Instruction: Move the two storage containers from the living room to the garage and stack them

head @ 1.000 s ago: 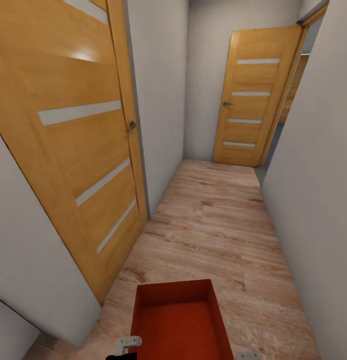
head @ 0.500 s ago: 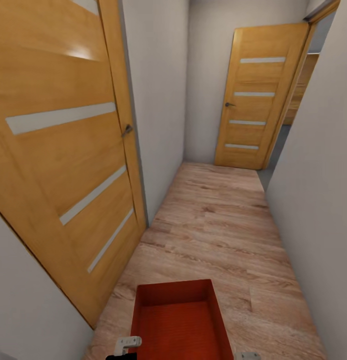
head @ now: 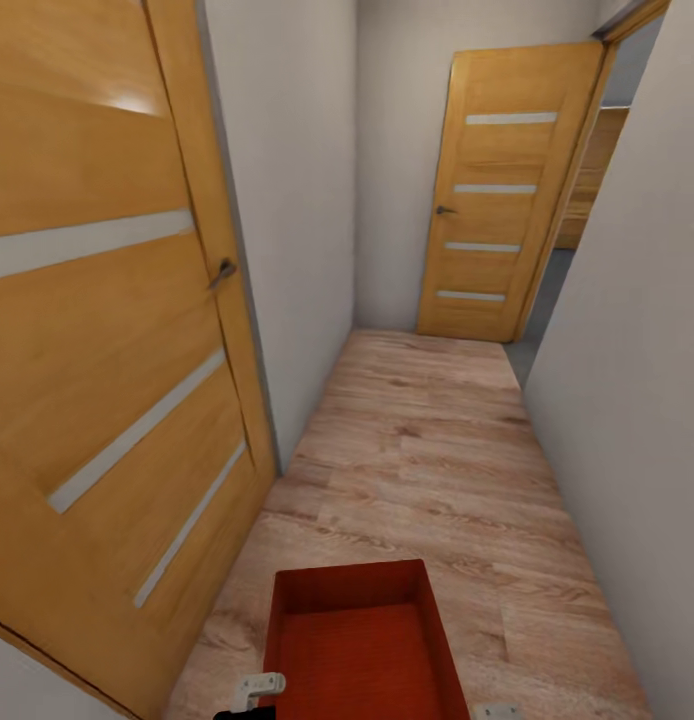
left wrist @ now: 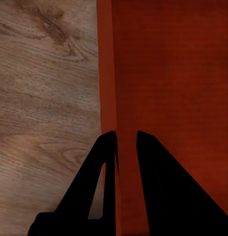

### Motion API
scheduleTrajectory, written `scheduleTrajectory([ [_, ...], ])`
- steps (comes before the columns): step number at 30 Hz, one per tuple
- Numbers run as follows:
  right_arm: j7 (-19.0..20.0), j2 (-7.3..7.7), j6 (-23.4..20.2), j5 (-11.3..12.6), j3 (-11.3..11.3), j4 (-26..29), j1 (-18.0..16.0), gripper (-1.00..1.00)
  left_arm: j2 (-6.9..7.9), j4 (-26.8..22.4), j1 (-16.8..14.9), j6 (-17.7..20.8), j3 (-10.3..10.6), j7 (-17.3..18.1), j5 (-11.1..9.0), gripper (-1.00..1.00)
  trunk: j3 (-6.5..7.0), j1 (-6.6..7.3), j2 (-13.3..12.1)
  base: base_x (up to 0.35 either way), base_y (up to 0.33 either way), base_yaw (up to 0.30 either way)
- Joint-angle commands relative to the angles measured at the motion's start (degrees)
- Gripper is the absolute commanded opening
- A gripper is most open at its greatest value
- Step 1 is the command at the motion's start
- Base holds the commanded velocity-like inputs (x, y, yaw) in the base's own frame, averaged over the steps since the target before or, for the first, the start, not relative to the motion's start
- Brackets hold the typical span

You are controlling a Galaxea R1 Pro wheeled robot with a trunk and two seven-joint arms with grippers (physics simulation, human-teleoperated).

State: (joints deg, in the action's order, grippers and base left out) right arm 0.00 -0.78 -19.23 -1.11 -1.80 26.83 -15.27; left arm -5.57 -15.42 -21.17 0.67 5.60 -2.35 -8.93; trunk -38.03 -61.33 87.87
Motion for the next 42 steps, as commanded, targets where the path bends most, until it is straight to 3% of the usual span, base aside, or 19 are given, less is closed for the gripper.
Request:
scheduleTrajectory([
  [1, 0.6, 0.12, -0.3, 0.8, -0.5, -0.1, 0.0, -1.00, 1.71, -0.3, 0.0, -1.8, 1.9, -0.5, -0.7, -1.00, -0.05, -0.03, 0.0, 0.337, 0.000, -0.266],
  [21, 1.6, 0.17, -0.4, 0.6, -0.5, -0.1, 0.0, -1.00, 1.71, -0.2, 0.0, -1.7, 1.9, -0.5, -0.7, -1.00, -0.05, -0.03, 0.0, 0.337, 0.000, -0.258],
  [42, 1.6, 0.17, -0.4, 0.6, -0.5, -0.1, 0.0, -1.00, 1.71, -0.2, 0.0, -1.8, 1.9, -0.5, -0.7, -1.00, -0.05, -0.03, 0.0, 0.337, 0.000, -0.015],
])
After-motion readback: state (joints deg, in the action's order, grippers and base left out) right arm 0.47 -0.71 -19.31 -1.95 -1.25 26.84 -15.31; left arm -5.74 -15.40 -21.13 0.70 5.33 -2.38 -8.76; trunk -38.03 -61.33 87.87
